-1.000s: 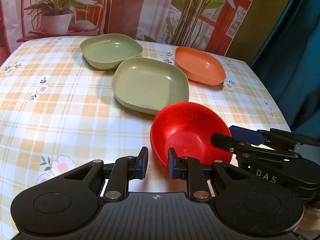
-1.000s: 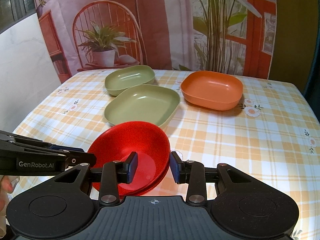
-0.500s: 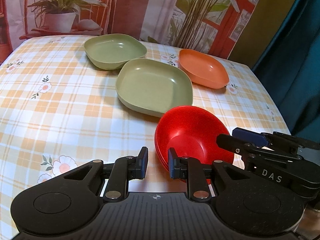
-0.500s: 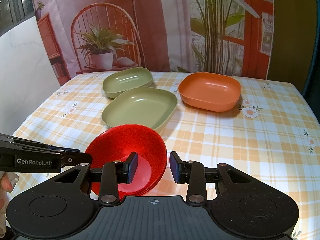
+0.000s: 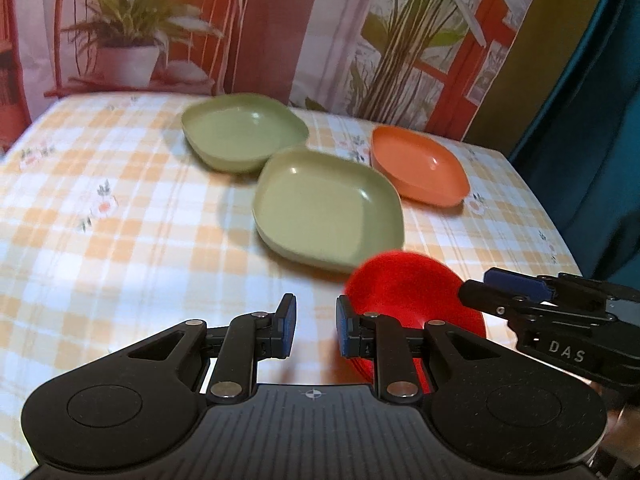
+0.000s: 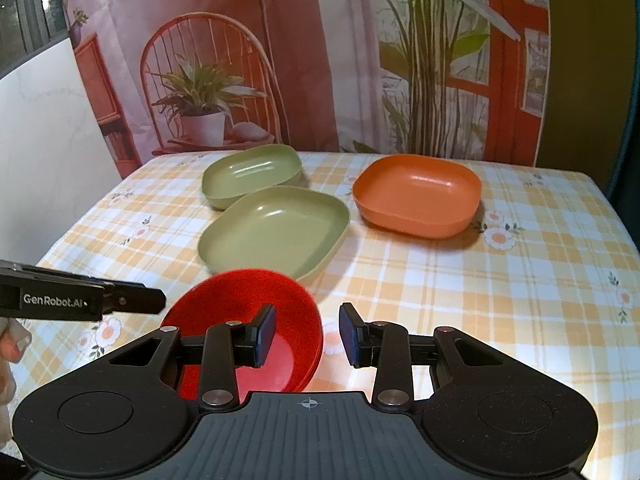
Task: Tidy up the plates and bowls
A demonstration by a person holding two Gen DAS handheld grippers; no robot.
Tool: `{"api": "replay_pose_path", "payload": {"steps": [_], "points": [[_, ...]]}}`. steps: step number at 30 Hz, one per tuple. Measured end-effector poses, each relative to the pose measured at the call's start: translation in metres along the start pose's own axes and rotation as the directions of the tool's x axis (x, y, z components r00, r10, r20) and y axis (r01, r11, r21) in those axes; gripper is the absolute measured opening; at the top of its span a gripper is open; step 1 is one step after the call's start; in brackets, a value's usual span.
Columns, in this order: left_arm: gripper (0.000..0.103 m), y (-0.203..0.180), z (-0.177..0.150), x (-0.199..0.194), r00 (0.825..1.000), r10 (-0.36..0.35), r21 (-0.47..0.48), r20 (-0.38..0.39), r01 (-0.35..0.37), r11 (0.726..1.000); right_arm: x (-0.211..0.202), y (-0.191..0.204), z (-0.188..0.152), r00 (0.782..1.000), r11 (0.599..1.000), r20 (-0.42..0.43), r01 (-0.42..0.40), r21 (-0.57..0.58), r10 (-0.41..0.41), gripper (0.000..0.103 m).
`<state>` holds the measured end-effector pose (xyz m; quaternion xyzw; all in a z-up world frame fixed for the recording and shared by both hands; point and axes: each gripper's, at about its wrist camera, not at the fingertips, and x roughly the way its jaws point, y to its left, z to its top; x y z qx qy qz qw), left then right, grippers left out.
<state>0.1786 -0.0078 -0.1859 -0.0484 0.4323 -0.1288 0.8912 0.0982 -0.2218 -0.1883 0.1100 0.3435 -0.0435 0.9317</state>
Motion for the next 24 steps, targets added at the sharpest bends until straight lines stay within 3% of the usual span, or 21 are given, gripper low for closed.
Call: {"api": "replay_pose_path", "payload": {"steps": [6,15,24], "points": [[0.022,0.01,0.026,-0.003,0.999,0.009,0.036,0.042,-0.01,0.999,0.008,-0.004,0.027,1.0,0.999,0.008,-0.007,-0.043,0.007,0.034],[0.022,0.034,0.072,-0.003,0.995,0.026,0.051,0.094,-0.031,0.998,0.028,-0.009,0.099,0.999,0.993,0.04,-0.029,-0.115,0.034,0.033],[0.022,0.068,0.135,0.007,0.981,0.081,0.001,0.174,-0.082,0.997,0.085,0.002,0.172,0.997,0.981,0.05,-0.054,-0.184,0.065,0.033]]}}
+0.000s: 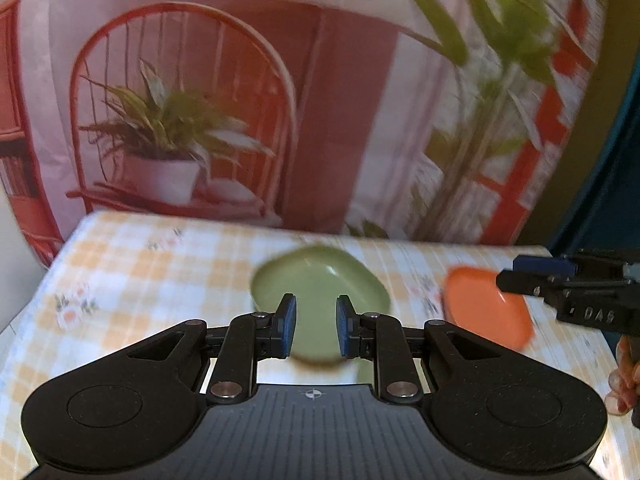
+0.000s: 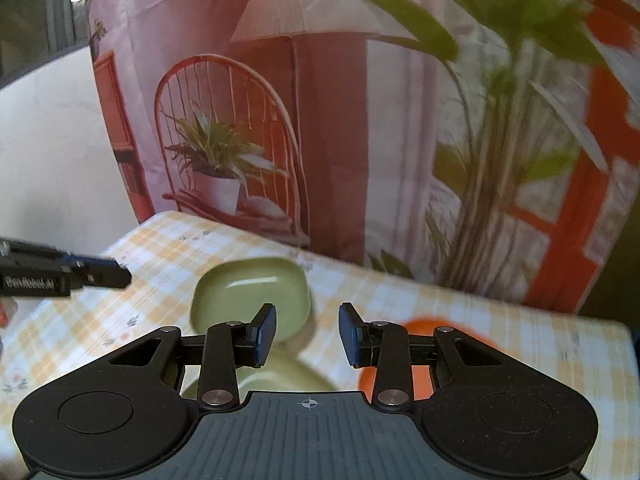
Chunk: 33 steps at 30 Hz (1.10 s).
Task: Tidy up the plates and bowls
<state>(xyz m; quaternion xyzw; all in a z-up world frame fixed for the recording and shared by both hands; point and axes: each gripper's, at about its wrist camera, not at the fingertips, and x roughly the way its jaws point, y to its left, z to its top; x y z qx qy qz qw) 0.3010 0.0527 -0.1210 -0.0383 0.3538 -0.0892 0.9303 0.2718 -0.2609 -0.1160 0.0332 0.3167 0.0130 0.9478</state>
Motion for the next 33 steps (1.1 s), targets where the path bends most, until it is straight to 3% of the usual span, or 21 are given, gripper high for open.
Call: {"api": "replay_pose_path", "payload": {"steps": [5,13,19,23,28,33], "points": [[0.022,0.021,0.008,0.038,0.998,0.038,-0.102,-0.04,-0.042,0.994,0.059,-0.002,0.016,0.998,1.0,-0.054,-0.025,0.014,0.026,0.033],[0.022,0.029,-0.01,0.076,0.991,0.028,-0.103,-0.13,-0.042,0.994,0.106,-0.016,0.001,0.993,0.999,-0.121,-0.011,0.045,0.016,0.033],[0.022,-0.005,0.001,0.09,0.989,-0.083,-0.08,-0.12,0.073,0.994,0.094,-0.052,-0.021,0.989,0.997,-0.144,0.049,0.065,-0.04,0.033],[0.022,-0.046,0.007,0.1,0.984,-0.134,-0.004,-0.116,0.134,0.991,0.076,-0.082,-0.034,0.984,0.991,-0.15,0.105,0.087,-0.091,0.033],[0.022,-0.097,0.014,0.117,0.962,-0.225,0.075,-0.152,0.238,0.968,0.055,-0.117,-0.053,0.976,0.976,-0.161,0.169,0.136,-0.146,0.033],[0.022,-0.128,0.004,0.138,0.943,-0.244,0.116,-0.227,0.275,0.955,0.042,-0.143,-0.071,0.97,0.961,-0.172,0.201,0.192,-0.169,0.033]]}}
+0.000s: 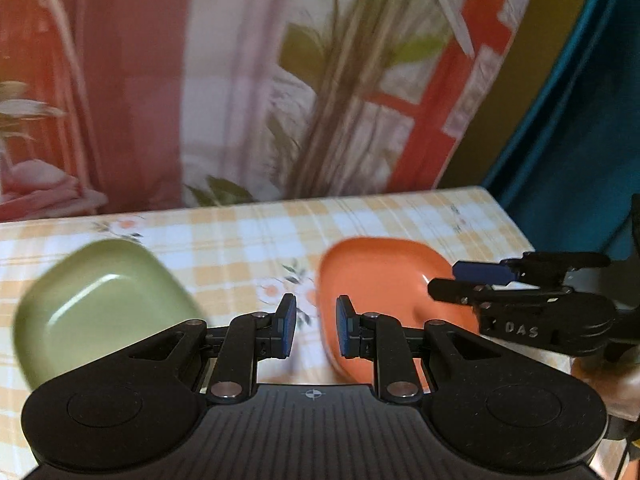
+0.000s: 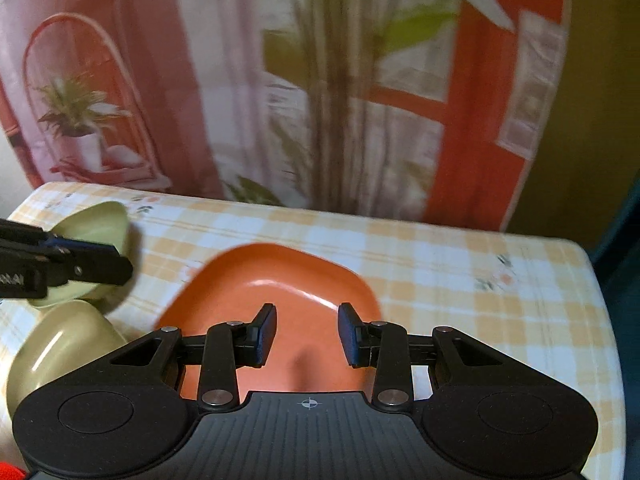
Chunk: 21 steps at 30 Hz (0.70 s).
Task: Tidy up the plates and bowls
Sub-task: 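Lower both grippers to the rim of the orange square dish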
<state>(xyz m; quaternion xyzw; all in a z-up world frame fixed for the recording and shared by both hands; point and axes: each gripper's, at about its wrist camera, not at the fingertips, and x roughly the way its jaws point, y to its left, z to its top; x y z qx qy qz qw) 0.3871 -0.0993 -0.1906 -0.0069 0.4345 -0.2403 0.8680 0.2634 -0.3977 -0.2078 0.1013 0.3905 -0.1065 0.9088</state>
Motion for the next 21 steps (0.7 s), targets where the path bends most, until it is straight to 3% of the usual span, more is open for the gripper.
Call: {"api": "replay_pose_path", "payload": {"steps": [15,21], "points": [[0.022,-0.006,-0.008,0.048,0.994,0.006,0.033,-0.112,-0.003,0.999,0.007,-0.017,-0.034,1.0,0.995,-0.015,0.017,0.1,-0.015,0.033],[0.019,-0.005,-0.01,0.053,0.993,-0.019,0.02,-0.116,0.022,1.0,0.004,-0.013,-0.037,1.0,0.995,-0.018,0.005,0.1,-0.003,0.024]]}}
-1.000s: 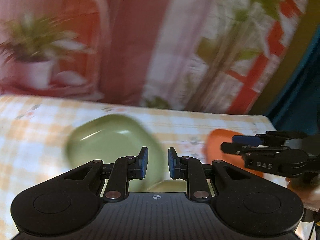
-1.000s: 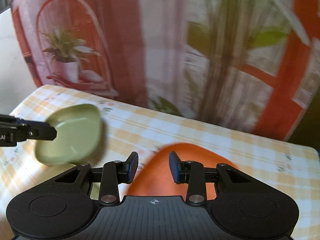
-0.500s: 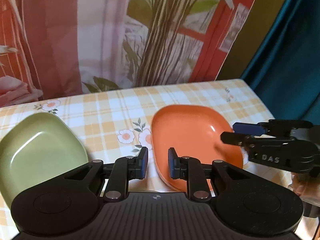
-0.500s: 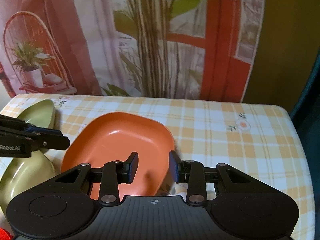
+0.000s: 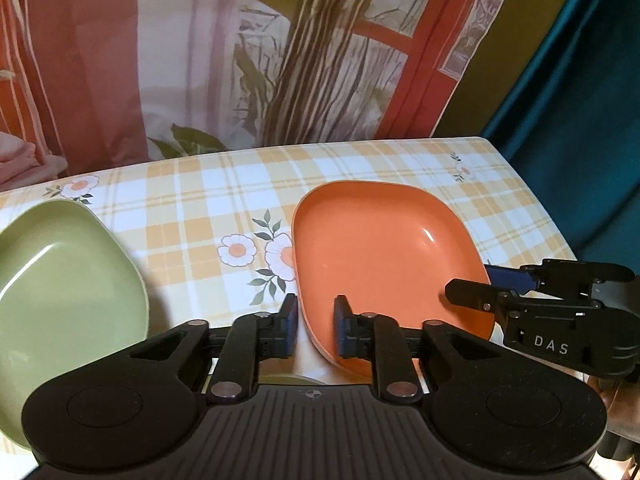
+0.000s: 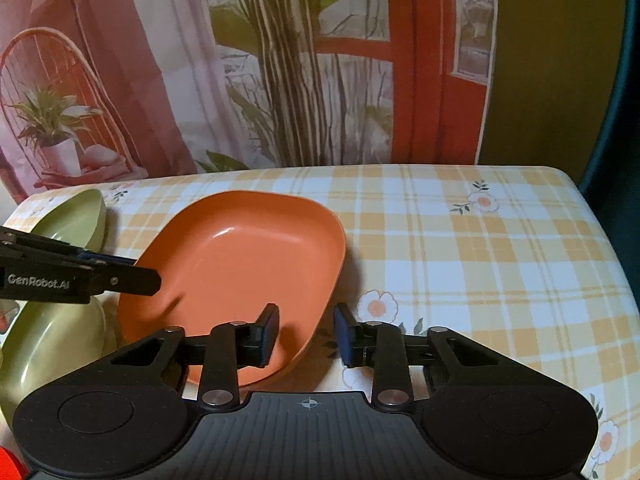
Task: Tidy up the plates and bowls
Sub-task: 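Lower both grippers to the rim of the orange square dish, then close both grippers on opposite rims of the orange dish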
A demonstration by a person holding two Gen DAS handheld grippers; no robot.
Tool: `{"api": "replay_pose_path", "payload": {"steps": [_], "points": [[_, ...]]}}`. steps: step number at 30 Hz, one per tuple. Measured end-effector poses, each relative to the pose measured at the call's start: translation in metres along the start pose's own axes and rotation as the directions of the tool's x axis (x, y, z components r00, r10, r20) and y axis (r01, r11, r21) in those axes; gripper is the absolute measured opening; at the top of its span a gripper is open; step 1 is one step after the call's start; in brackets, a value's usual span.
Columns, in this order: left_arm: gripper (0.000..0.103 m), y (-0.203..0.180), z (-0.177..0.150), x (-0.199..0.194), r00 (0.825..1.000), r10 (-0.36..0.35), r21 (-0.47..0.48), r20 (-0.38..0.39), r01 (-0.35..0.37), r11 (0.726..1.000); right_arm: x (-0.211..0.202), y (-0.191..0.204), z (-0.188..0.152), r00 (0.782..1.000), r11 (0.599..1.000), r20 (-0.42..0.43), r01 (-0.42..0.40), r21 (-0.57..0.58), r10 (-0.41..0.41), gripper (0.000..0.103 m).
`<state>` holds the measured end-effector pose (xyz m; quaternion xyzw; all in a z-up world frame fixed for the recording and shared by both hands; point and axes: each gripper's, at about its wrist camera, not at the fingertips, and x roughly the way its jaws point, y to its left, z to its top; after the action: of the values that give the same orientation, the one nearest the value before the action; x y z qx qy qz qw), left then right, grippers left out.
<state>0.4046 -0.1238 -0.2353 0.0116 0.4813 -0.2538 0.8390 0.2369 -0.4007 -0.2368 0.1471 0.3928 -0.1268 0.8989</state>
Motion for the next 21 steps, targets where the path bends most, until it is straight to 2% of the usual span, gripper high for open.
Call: {"api": "replay_pose_path", "payload": {"steps": [4,12,21], "points": [[0.019,-0.004,-0.001,-0.004,1.0,0.029,0.023,0.011,-0.029,0.999,-0.004,0.003,0.001,1.0,1.0,0.004,0.0,-0.008,0.0,0.017],[0.019,-0.007,0.001,-0.034,0.998,0.035,0.054,0.061,-0.039,0.998,-0.024,0.015,0.006,0.999,1.0,0.041,-0.015,-0.024,0.016,0.017],[0.019,0.001,-0.016,-0.093,0.992,0.057,0.073,0.109,-0.065,0.995,-0.055,0.051,0.003,0.995,0.996,0.06,-0.07,-0.059,0.074,0.017]]}}
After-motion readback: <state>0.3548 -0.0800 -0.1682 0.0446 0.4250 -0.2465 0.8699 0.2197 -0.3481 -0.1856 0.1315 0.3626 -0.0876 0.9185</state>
